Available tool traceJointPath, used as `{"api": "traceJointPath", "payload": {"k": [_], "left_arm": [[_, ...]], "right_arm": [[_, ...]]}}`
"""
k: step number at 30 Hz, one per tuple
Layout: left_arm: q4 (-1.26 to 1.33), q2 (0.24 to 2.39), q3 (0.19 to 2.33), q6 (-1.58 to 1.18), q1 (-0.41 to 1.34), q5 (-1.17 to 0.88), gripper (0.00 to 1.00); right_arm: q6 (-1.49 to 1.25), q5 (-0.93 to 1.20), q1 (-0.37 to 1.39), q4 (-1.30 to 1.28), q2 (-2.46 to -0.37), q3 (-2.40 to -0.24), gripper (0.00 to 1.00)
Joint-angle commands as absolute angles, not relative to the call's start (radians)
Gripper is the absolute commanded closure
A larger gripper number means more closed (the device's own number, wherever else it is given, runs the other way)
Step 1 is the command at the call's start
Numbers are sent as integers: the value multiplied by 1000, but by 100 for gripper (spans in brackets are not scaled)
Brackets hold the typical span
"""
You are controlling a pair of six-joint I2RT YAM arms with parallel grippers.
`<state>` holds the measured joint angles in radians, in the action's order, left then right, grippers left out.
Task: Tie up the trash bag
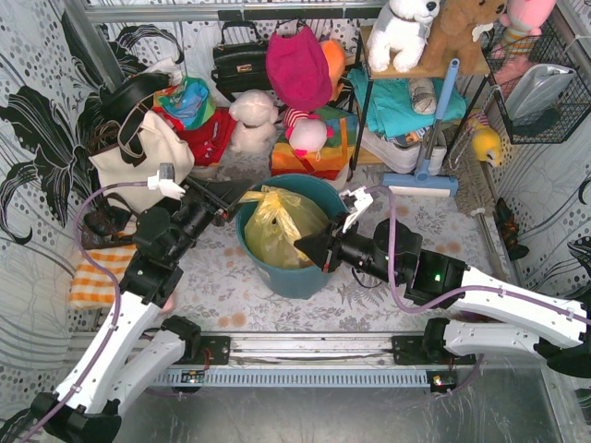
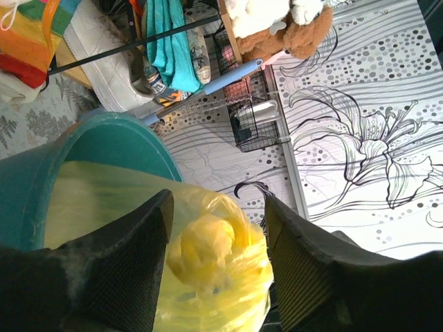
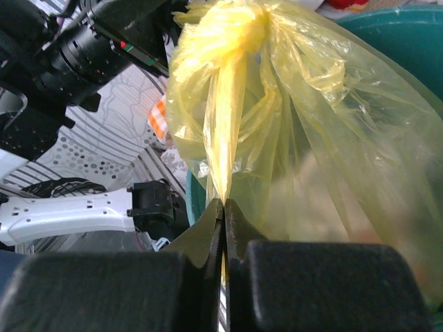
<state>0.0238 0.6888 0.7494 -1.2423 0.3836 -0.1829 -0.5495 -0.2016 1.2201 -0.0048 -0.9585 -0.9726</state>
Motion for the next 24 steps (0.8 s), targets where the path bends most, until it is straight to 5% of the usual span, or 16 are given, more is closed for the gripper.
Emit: {"api": "traceJointPath", "payload": {"k": [1, 10, 18, 24], "left_arm": [[146, 725, 780, -1217, 382, -211, 43], [167, 751, 775, -1203, 382, -217, 73], [216, 777, 780, -1192, 381, -246, 99], [228, 789, 786, -1176, 382, -250, 100]], "right_arm": [[-535, -218, 1224, -53, -966, -1014, 100], [-528, -225, 1224, -76, -984, -1036, 100], [-510, -230, 1224, -65, -1019, -1054, 68], [-492, -235, 1225, -86, -1062, -1091, 59]]}}
